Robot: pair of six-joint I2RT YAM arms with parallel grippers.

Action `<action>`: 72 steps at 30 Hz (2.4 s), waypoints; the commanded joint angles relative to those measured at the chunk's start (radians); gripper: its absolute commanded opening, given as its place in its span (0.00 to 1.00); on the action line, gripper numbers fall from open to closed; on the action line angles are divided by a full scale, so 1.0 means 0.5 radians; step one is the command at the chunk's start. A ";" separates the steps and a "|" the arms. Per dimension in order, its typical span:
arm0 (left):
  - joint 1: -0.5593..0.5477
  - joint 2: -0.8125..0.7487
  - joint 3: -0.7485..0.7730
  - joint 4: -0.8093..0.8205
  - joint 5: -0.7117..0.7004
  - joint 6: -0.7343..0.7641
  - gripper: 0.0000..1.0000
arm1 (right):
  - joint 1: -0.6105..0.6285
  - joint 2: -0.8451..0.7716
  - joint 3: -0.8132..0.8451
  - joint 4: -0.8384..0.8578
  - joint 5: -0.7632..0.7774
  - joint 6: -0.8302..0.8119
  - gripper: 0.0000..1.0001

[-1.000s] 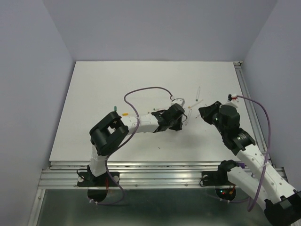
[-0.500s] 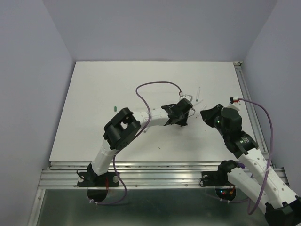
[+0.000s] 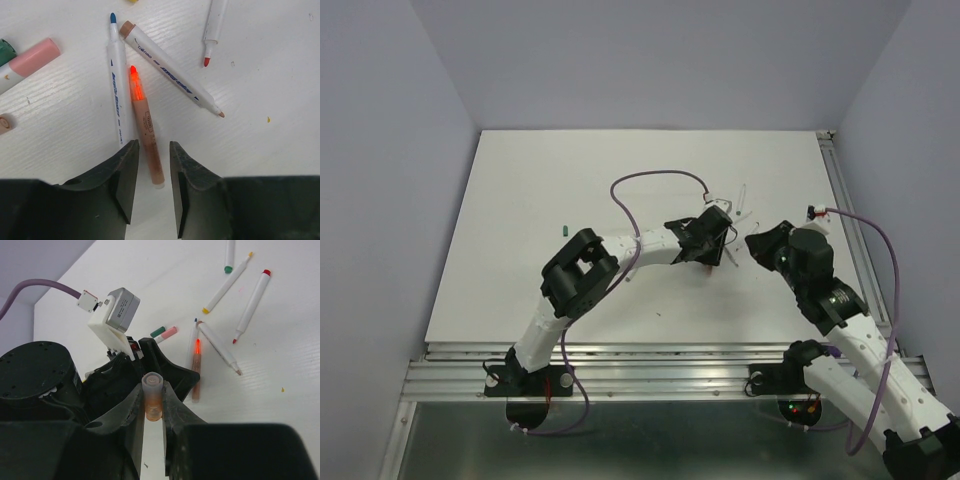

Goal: Open the pen caps

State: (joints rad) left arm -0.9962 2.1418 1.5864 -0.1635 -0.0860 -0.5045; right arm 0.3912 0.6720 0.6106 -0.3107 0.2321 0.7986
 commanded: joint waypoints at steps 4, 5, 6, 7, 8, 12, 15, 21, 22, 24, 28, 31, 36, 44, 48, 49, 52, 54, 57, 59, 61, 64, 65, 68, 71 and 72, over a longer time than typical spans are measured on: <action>0.004 -0.328 -0.034 -0.008 -0.034 0.033 0.56 | 0.006 0.006 0.077 -0.007 0.002 -0.057 0.01; 0.004 -0.378 -0.068 0.002 -0.046 0.039 0.60 | 0.003 0.006 0.083 -0.014 -0.010 -0.060 0.01; 0.004 -0.490 -0.150 0.029 -0.061 0.040 0.62 | 0.003 0.003 0.092 -0.029 -0.013 -0.060 0.01; 0.007 -0.552 -0.196 0.038 -0.085 0.033 0.67 | 0.000 0.000 0.101 -0.038 -0.016 -0.057 0.01; 0.011 -0.617 -0.248 0.054 -0.131 0.030 0.69 | 0.000 -0.003 0.107 -0.050 -0.016 -0.054 0.01; 0.050 -0.973 -0.564 0.078 -0.294 -0.037 0.86 | 0.003 -0.031 0.110 -0.029 -0.126 -0.103 0.01; 0.133 -1.346 -0.935 0.054 -0.423 -0.175 0.99 | 0.006 0.058 0.138 0.001 -0.289 -0.076 0.01; 0.299 -1.908 -1.393 -0.081 -0.549 -0.496 0.99 | 0.030 0.352 -0.049 0.685 -0.933 0.115 0.01; 0.335 -1.976 -1.497 -0.108 -0.607 -0.534 0.99 | 0.103 0.429 -0.016 0.686 -0.931 0.099 0.01; 0.363 -2.102 -1.601 -0.161 -0.638 -0.598 0.99 | 0.245 0.676 0.113 0.664 -0.711 0.069 0.01; 0.400 -2.371 -1.838 -0.253 -0.601 -0.727 0.99 | 0.692 1.160 0.407 0.707 -0.483 -0.054 0.02; 0.419 -2.485 -1.906 -0.345 -0.564 -0.798 0.99 | 0.764 1.573 0.683 0.799 -0.532 -0.094 0.02; 0.425 -2.666 -1.970 -0.446 -0.506 -0.838 0.99 | 0.819 2.153 1.202 0.775 -0.525 -0.195 0.02; 0.428 -2.884 -2.025 -0.541 -0.586 -0.856 0.99 | 0.936 2.941 2.144 0.364 -0.477 -0.453 0.05; 0.428 -2.931 -2.038 -0.499 -0.592 -0.838 0.99 | 0.976 3.095 2.316 0.284 -0.342 -0.468 0.06; 0.428 -2.937 -2.038 -0.483 -0.592 -0.829 0.99 | 0.988 3.147 2.371 0.241 -0.332 -0.468 0.06; 0.425 -2.921 -2.013 -0.501 -0.604 -0.823 0.99 | 1.006 3.200 2.417 0.192 -0.296 -0.468 0.07; 0.428 -2.921 -2.010 -0.495 -0.610 -0.820 0.99 | 1.009 3.215 2.424 0.186 -0.286 -0.465 0.09; 0.428 -2.915 -2.013 -0.498 -0.610 -0.823 0.99 | 1.022 3.215 2.427 0.158 -0.247 -0.468 0.14; 0.428 -2.915 -2.010 -0.501 -0.610 -0.823 0.99 | 1.028 3.209 2.427 0.155 -0.237 -0.477 0.18; 0.428 -2.921 -2.013 -0.498 -0.613 -0.823 0.99 | 1.028 3.203 2.427 0.149 -0.237 -0.477 0.32; 0.428 -2.928 -2.013 -0.498 -0.619 -0.829 0.99 | 1.028 3.200 2.427 0.149 -0.240 -0.484 0.41; 0.428 -2.925 -2.013 -0.498 -0.619 -0.826 0.99 | 1.031 3.197 2.430 0.146 -0.240 -0.490 0.44; 0.428 -2.921 -2.007 -0.501 -0.610 -0.823 0.99 | 1.028 3.184 2.427 0.140 -0.237 -0.487 0.54; 0.428 -2.921 -2.007 -0.495 -0.601 -0.820 0.99 | 1.028 3.114 2.387 0.161 -0.191 -0.484 0.64; 0.428 -2.918 -2.001 -0.498 -0.589 -0.820 0.99 | 1.028 3.090 2.384 0.173 -0.164 -0.508 0.73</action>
State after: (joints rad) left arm -0.7887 0.6872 0.5816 -0.4171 -0.3603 -0.9226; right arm 0.8982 2.2787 1.7596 -0.2405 0.1032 0.5674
